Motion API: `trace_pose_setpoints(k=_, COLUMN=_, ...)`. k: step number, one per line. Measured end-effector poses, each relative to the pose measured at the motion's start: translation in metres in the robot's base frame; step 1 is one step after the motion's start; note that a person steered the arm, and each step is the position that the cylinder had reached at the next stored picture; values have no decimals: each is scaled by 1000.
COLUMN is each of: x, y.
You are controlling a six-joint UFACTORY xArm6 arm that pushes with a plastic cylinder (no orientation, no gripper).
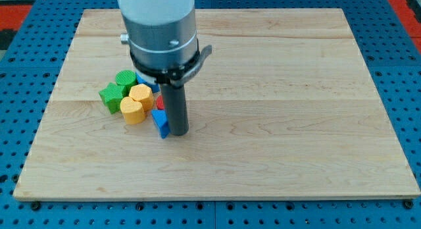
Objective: Point at the red star
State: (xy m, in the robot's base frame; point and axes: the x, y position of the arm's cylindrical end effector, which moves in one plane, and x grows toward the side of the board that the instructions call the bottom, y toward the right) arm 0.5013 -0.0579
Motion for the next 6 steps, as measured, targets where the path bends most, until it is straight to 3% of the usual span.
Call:
trace_pose_setpoints(k=2, x=11, y=-3)
trace_pose_setpoints(k=3, x=-1, y=32)
trace_pose_setpoints(k=4, x=-76, y=67)
trace_pose_setpoints(k=5, x=-159, y=-17)
trace_pose_setpoints(k=6, x=-188, y=-65)
